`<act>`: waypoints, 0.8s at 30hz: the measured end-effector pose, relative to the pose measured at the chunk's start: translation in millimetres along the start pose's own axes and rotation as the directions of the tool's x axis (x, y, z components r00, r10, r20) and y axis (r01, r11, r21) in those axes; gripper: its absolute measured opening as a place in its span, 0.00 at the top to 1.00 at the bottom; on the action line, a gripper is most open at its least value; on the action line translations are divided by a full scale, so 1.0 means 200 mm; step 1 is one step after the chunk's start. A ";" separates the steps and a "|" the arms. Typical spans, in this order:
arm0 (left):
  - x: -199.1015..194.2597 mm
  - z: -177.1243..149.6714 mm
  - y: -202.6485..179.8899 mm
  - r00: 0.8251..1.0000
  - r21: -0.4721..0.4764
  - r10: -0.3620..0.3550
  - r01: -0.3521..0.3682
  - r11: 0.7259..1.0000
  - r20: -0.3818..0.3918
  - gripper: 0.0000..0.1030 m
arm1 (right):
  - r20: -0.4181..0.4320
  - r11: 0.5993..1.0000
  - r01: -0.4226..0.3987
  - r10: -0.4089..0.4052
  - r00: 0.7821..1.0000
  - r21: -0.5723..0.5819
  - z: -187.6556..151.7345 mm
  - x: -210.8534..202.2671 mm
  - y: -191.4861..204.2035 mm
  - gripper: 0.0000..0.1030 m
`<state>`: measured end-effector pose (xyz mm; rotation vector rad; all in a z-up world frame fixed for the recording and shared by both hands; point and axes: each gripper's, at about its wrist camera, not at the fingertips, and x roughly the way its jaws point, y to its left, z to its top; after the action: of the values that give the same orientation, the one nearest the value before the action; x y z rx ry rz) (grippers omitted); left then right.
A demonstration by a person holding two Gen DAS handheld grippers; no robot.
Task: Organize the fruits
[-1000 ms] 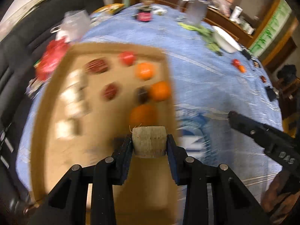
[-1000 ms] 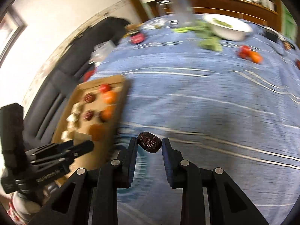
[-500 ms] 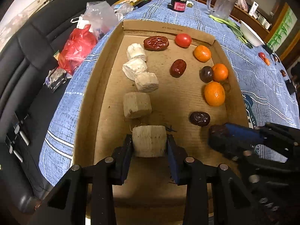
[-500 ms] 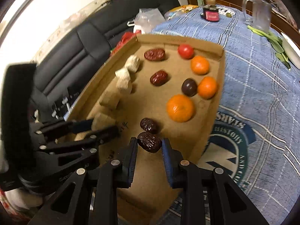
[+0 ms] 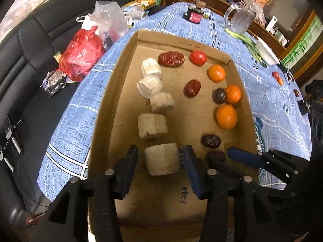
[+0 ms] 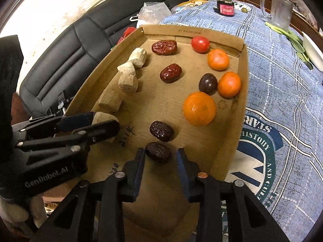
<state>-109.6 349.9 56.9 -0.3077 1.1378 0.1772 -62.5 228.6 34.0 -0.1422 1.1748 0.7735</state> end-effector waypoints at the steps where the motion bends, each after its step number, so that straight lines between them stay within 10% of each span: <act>1: -0.03 0.00 -0.02 1.000 -0.002 0.005 -0.005 1.000 0.013 0.51 | 0.008 1.000 -0.003 0.003 1.000 0.002 0.00 -0.02 0.00 0.60; 12: -0.34 -0.08 -0.39 0.951 0.074 0.220 -0.241 0.968 0.217 0.31 | 0.141 0.999 0.013 -0.020 0.990 0.045 -0.11 -0.34 -0.17 0.48; 24: -0.51 -0.26 -0.80 0.899 0.143 0.279 -0.342 0.929 0.337 0.27 | 0.209 0.992 0.064 -0.085 0.974 0.105 -0.35 -0.65 -0.45 0.43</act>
<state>-148.5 183.0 154.0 0.0854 0.8747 0.3800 -82.8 68.3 92.7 -0.0208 0.9952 0.6462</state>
